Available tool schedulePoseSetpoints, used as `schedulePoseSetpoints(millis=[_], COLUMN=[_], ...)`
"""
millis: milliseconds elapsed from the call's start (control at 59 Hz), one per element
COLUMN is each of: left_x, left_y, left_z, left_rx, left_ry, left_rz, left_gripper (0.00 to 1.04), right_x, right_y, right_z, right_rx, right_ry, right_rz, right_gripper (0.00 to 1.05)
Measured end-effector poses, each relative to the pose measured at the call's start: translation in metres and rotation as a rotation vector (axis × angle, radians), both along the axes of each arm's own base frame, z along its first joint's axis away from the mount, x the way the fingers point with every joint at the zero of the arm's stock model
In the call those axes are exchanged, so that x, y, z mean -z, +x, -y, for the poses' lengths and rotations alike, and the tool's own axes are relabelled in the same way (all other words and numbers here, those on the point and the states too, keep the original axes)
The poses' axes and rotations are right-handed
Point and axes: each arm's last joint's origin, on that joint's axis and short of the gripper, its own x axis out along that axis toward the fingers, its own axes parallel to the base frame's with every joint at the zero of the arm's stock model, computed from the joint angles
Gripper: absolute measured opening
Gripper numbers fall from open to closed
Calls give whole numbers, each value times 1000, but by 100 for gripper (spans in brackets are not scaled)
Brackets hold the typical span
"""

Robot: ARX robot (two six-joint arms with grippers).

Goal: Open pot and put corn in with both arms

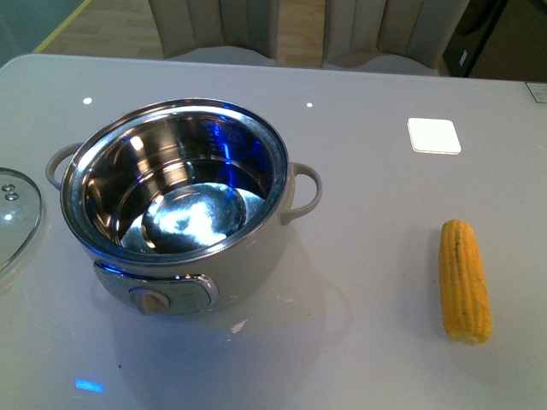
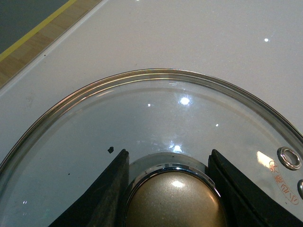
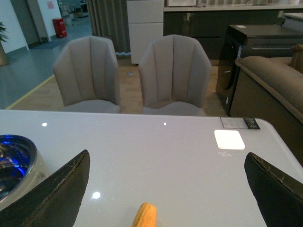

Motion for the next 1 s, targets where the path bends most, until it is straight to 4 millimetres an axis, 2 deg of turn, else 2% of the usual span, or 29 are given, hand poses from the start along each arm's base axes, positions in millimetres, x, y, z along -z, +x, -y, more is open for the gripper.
schedulePoseSetpoints(millis=[119,373,491,627,745,813,999], left_x=[2,1,-15,-49,-90,-121,-170], left_y=[0,-4,-7,-8,-16,-30,-72], left_z=[0,-5,-6,-9,-7,-1,17], left_rx=[-5,-41,-46,-25,6,50,135], left_ry=[0,16,10,21,27,25,3], left_rz=[9,7,16,76,148,195,255], left_gripper=[46,99,98,98,98,98,98], right_x=[0,0,0,0,0,0,0], right_y=[0,0,0,0,0,0,0], right_z=[0,0,0,0,0,0,0], right_rx=[0,0,0,0,0,0,0], right_ry=[0,0,0,0,0,0,0], right_rz=[0,0,0,0,0,0,0], right_gripper=[96,96,96,96,96,96,96])
